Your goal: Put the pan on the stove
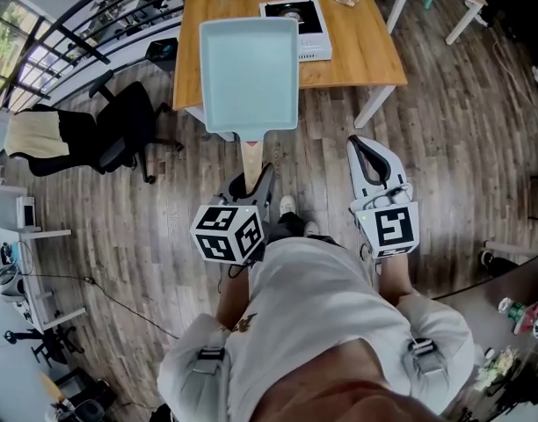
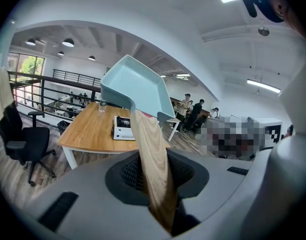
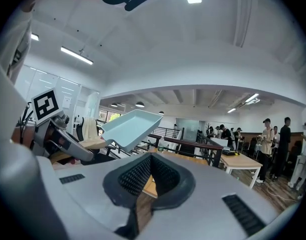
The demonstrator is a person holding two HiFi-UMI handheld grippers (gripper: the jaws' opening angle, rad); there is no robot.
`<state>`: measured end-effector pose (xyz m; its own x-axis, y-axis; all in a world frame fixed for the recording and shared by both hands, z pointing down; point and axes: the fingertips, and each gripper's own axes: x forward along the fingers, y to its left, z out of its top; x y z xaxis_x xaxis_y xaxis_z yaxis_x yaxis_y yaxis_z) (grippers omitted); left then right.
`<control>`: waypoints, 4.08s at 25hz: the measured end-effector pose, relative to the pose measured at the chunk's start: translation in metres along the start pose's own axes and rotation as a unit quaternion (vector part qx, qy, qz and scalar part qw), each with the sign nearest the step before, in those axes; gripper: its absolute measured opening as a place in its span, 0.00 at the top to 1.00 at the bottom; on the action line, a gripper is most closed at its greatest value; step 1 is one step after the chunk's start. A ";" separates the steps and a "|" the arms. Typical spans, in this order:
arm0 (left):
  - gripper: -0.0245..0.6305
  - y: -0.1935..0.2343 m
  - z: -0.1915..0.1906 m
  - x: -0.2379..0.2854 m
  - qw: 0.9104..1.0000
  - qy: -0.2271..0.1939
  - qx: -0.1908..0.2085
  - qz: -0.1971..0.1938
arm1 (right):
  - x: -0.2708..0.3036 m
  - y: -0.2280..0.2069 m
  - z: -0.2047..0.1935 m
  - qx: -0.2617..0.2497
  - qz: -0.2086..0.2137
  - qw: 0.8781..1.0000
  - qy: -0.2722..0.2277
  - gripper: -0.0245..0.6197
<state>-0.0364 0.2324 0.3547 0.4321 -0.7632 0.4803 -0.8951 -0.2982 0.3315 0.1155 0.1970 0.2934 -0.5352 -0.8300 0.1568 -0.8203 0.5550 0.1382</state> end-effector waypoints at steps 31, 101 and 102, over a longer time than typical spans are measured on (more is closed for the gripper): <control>0.82 0.113 0.086 0.078 0.998 0.019 0.017 -0.050 | 0.148 -0.002 0.027 -0.011 -0.047 0.999 0.024 0.94; 0.82 0.218 0.217 0.320 0.996 0.073 0.006 -0.040 | 0.421 -0.152 0.013 -0.002 -0.008 0.998 0.056 0.94; 0.82 0.220 0.218 0.321 0.996 0.075 0.008 -0.042 | 0.423 -0.151 0.012 0.001 -0.010 0.998 0.057 0.94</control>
<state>-0.1185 -0.2033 0.4052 0.5166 -0.6416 0.5670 -0.8558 -0.3675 0.3640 0.0108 -0.2387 0.3269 -0.4919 -0.8295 0.2644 -0.8312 0.5378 0.1409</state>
